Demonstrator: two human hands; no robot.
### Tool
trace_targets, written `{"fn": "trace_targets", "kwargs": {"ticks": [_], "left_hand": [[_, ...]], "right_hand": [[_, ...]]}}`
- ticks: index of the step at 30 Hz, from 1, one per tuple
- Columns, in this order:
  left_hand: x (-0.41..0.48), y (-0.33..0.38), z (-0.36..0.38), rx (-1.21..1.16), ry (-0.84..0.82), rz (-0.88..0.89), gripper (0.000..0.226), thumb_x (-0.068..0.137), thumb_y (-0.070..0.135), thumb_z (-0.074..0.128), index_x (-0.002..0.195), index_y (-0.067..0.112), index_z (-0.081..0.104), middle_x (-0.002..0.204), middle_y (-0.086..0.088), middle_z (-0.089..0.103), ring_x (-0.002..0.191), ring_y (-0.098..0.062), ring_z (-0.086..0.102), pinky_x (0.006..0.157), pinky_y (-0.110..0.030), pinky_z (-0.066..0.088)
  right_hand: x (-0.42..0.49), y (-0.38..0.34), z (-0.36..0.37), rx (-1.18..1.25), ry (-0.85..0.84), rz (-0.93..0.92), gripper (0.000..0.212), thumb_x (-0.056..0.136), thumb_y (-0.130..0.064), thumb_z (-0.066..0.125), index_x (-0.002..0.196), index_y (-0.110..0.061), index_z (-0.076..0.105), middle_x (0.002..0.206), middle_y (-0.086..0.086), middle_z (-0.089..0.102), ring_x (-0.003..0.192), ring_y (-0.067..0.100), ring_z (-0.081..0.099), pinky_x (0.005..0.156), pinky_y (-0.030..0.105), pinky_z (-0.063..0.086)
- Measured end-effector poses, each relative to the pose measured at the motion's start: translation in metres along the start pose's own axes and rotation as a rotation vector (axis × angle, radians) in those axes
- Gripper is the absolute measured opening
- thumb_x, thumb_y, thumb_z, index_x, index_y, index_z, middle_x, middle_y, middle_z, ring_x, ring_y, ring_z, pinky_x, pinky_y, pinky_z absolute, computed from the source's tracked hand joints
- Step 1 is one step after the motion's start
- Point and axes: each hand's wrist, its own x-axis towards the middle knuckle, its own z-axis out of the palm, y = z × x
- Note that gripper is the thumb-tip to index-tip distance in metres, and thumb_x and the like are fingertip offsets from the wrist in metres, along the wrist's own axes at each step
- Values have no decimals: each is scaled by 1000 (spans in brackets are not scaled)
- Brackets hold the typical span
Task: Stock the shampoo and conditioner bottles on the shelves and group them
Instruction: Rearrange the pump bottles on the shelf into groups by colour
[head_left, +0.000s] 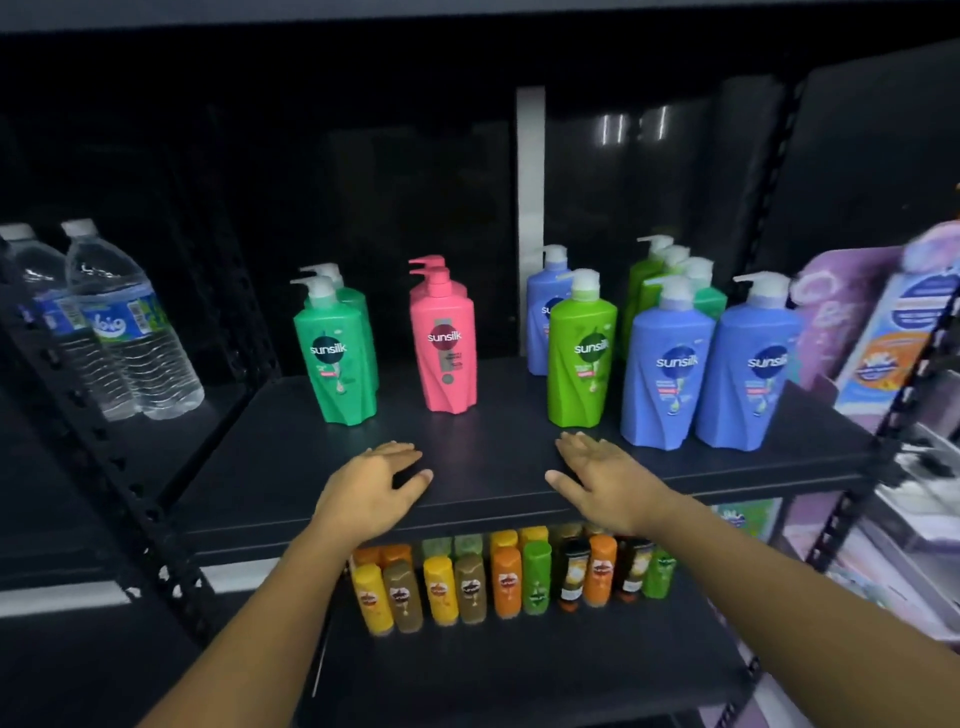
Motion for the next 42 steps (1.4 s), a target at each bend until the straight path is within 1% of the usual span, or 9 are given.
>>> {"fn": "trace_targets", "kwargs": {"ticks": [5, 8, 11, 14, 19, 22, 27, 36, 42], "left_hand": [[22, 49, 15, -153, 7, 78, 44, 99, 43, 63, 136, 19, 67, 144, 4, 61, 134, -10, 53, 113, -19, 32], [48, 93, 26, -455, 7, -2, 44, 97, 40, 68, 135, 18, 68, 138, 3, 66, 125, -9, 60, 107, -18, 38], [75, 130, 36, -817, -42, -112, 60, 93, 36, 74, 147, 18, 55, 140, 2, 60, 125, -10, 59, 99, -20, 43], [100, 151, 53, -934, -91, -63, 81, 83, 33, 85, 152, 24, 43, 137, 8, 55, 127, -10, 57, 108, -30, 47], [122, 159, 75, -884, -34, 10, 58, 76, 35, 86, 124, 36, 53, 113, 17, 70, 108, -4, 69, 102, -42, 55], [121, 156, 70, -852, -8, 44, 51, 87, 20, 80, 127, 33, 52, 111, 18, 68, 108, -4, 68, 101, -40, 55], [111, 136, 62, -756, -6, 70, 49, 91, 18, 74, 130, 33, 48, 120, 13, 69, 112, -8, 66, 102, -43, 54], [75, 80, 43, -736, 70, -62, 54, 98, 1, 58, 142, 31, 46, 124, 10, 63, 117, -15, 63, 108, -40, 49], [36, 62, 30, -630, 192, -174, 37, 101, 8, 52, 134, 25, 55, 116, 0, 69, 108, -21, 64, 95, -35, 52]], "right_hand": [[0, -3, 10, -72, 36, 30, 70, 106, -56, 13, 163, -17, 11, 171, -3, 5, 156, 11, -2, 127, 38, 0], [1, -2, 11, -83, 50, 32, 70, 106, -56, 13, 163, -17, 11, 171, -3, 6, 156, 11, -1, 127, 38, 0], [0, -3, 12, -83, 58, 29, 69, 106, -56, 14, 163, -17, 12, 171, -3, 6, 156, 11, -1, 127, 38, 0], [0, -2, 13, -80, 58, 30, 70, 105, -58, 13, 163, -18, 10, 170, -4, 5, 156, 10, -2, 126, 37, -2], [0, -1, 13, -70, 54, 30, 71, 104, -60, 12, 163, -20, 8, 170, -5, 4, 156, 8, -3, 127, 37, -3], [1, 0, 10, -72, 58, 26, 71, 104, -61, 12, 163, -21, 8, 170, -6, 5, 156, 8, -2, 127, 36, -2], [1, 1, 10, -90, 67, 18, 70, 104, -60, 13, 163, -22, 12, 170, -7, 10, 156, 8, 2, 126, 34, -1], [2, 4, 13, -62, 78, 23, 78, 98, -66, 6, 163, -22, 14, 170, -10, 10, 155, 6, 3, 126, 32, 0], [1, 3, 13, -61, 72, 29, 70, 104, -60, 15, 163, -22, 14, 170, -9, 10, 155, 6, 3, 126, 33, 1]]}}
